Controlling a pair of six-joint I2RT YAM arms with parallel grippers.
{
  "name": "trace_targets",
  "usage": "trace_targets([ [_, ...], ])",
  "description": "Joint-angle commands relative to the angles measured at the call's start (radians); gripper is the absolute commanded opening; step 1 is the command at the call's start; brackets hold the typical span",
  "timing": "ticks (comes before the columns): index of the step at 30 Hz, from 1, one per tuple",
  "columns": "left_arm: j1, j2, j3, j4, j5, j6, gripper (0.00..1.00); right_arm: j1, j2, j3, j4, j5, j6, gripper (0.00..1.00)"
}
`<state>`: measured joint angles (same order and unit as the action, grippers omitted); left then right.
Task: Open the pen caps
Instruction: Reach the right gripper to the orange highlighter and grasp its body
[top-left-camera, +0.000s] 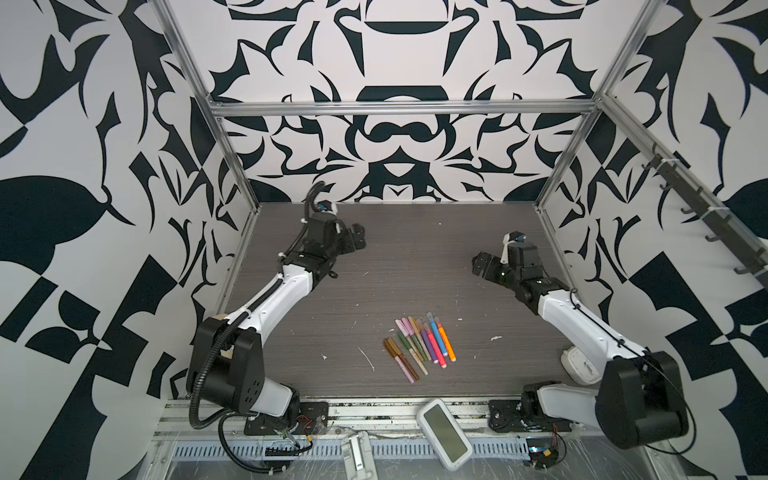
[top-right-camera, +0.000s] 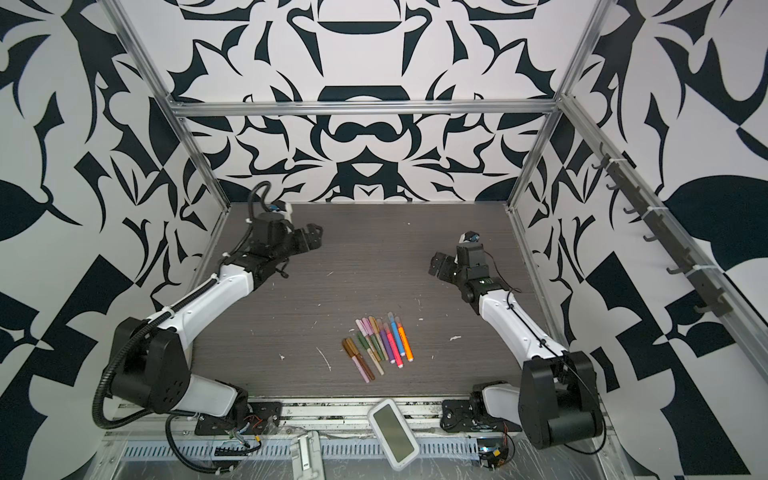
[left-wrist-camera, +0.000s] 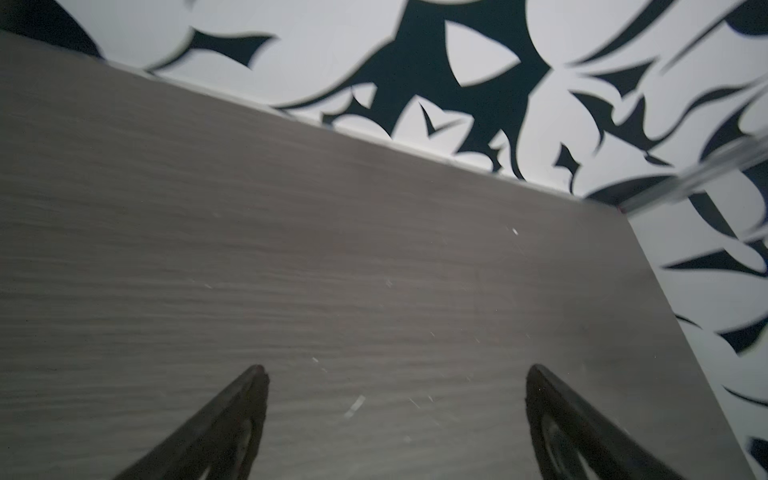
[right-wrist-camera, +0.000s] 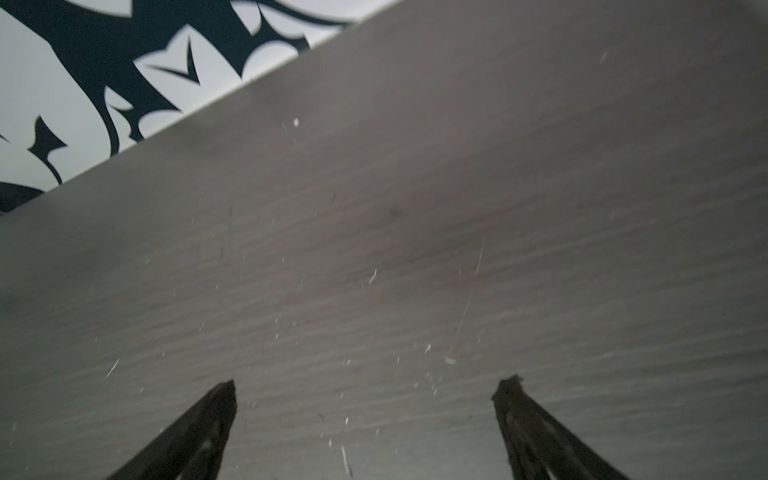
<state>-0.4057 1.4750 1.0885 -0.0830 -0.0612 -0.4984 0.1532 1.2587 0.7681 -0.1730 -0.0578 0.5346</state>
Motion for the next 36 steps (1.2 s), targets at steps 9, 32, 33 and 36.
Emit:
trace_targets([
  [9, -0.121, -0.165, -0.174, -0.385, -0.047, -0.243, 0.99, 0.082, -0.131, -0.115, -0.277, -0.061, -0.049, 0.80],
  [32, -0.120, -0.841, -0.584, -0.531, 0.041, -0.363, 0.99, 0.609, 0.003, -0.038, -0.503, 0.111, 0.135, 0.35],
  [33, -0.120, -0.841, -0.588, -0.526, 0.047, -0.357, 0.99, 0.609, 0.008, -0.039, -0.492, 0.103, 0.127, 0.35],
  [36, -0.120, -0.824, -0.595, -0.516, 0.061, -0.339, 0.99, 0.611, 0.033, -0.036, -0.468, 0.070, 0.123, 0.35],
])
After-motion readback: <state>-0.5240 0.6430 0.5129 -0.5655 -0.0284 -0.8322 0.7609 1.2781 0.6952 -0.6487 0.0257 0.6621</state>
